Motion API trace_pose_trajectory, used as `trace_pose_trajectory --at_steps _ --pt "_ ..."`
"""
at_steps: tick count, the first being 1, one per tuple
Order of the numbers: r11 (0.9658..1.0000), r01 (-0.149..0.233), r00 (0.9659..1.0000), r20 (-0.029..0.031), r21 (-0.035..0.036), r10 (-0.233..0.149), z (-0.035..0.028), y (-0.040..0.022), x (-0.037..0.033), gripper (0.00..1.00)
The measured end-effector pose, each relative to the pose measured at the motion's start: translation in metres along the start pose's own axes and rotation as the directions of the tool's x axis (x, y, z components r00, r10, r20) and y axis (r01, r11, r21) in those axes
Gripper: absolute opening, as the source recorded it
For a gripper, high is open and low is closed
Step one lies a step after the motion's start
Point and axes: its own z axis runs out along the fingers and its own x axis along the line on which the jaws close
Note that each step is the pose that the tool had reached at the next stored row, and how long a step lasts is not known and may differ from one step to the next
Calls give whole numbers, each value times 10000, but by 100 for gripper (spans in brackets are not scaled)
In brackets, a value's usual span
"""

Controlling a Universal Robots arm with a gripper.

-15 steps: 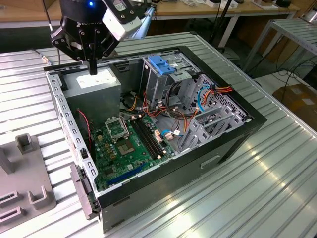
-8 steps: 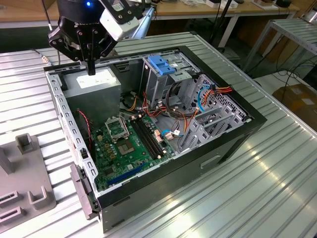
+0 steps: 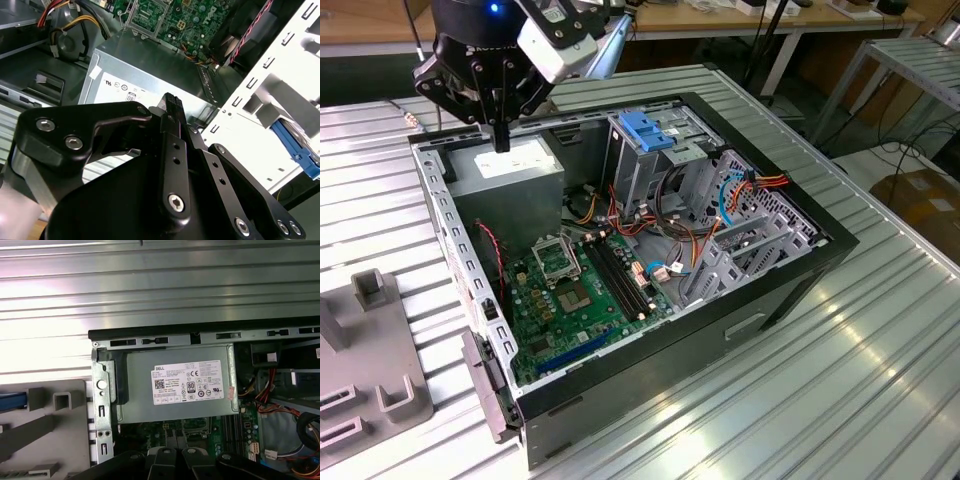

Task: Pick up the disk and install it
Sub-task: 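Reach for the disk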

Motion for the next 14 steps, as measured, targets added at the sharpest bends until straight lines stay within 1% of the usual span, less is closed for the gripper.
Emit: trace_pose_trajectory --at_steps 14 --pt "10000 0 10000 0 1 0 -2 -5 70 10"
